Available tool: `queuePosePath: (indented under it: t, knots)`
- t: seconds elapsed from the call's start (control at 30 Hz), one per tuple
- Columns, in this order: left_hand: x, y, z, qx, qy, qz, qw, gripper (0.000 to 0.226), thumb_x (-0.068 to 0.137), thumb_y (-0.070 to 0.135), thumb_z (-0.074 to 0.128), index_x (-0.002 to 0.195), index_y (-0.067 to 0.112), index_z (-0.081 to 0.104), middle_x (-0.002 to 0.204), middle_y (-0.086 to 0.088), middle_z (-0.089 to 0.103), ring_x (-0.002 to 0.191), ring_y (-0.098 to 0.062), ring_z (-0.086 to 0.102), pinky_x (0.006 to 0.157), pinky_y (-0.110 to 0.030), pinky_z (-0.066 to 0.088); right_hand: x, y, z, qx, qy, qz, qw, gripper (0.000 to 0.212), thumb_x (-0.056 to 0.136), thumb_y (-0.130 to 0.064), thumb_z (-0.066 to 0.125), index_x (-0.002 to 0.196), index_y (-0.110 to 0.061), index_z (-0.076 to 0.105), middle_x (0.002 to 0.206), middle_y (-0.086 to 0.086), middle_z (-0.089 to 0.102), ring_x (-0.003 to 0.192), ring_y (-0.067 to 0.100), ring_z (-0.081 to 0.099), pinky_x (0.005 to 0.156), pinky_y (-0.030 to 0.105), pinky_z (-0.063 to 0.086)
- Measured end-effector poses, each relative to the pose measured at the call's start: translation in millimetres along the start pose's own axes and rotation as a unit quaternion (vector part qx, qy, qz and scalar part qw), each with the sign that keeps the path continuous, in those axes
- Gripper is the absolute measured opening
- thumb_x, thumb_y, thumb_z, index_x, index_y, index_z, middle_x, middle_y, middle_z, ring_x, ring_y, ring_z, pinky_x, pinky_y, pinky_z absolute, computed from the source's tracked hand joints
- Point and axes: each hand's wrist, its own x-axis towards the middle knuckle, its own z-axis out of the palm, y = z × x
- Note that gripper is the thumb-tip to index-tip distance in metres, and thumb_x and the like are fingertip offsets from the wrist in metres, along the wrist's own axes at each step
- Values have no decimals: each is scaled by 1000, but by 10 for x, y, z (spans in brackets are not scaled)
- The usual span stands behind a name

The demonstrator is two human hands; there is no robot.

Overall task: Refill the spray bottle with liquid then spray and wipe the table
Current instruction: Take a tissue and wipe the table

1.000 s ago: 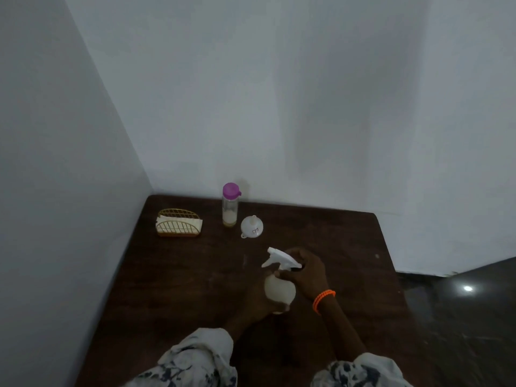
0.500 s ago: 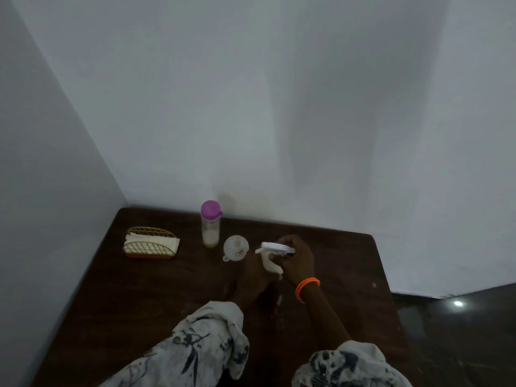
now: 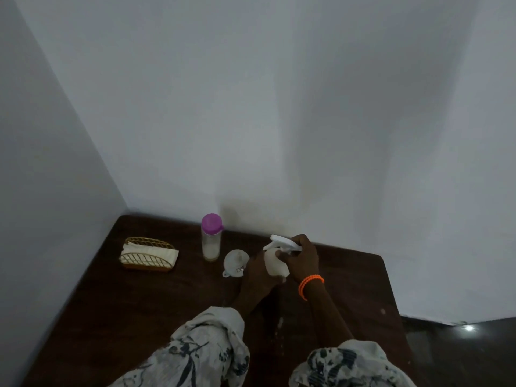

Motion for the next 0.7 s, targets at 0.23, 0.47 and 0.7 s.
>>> queuePosePath:
  t: [0.23, 0.47, 0.7]
  knots:
    - [-412, -70, -615, -18, 27, -79, 996, 34, 86, 26, 76, 116, 12, 70, 116, -3, 71, 110, -18, 66, 87, -19, 45, -199, 25, 40, 61, 8, 46, 997, 78, 54, -7, 98, 120, -11, 57, 108, -1, 65, 96, 13, 63, 81, 30, 53]
    - [-987, -619, -1562, -80, 252, -181, 947, 8, 92, 25, 71, 99, 21, 74, 91, 9, 67, 82, -2, 58, 69, -7, 38, -1022, 533, 731, 136, 144, 276, 941, 34, 63, -47, 85, 83, -27, 67, 85, 1, 72, 81, 21, 69, 79, 51, 60]
    - [-1009, -1315, -2681, -115, 366, -263, 885, 20, 92, 27, 69, 103, 13, 77, 103, -8, 75, 101, -28, 68, 83, -28, 45, -1352, -484, 1761, 162, -94, 220, 957, 4, 87, -4, 73, 86, -6, 69, 75, 17, 71, 66, 27, 67, 58, 37, 57]
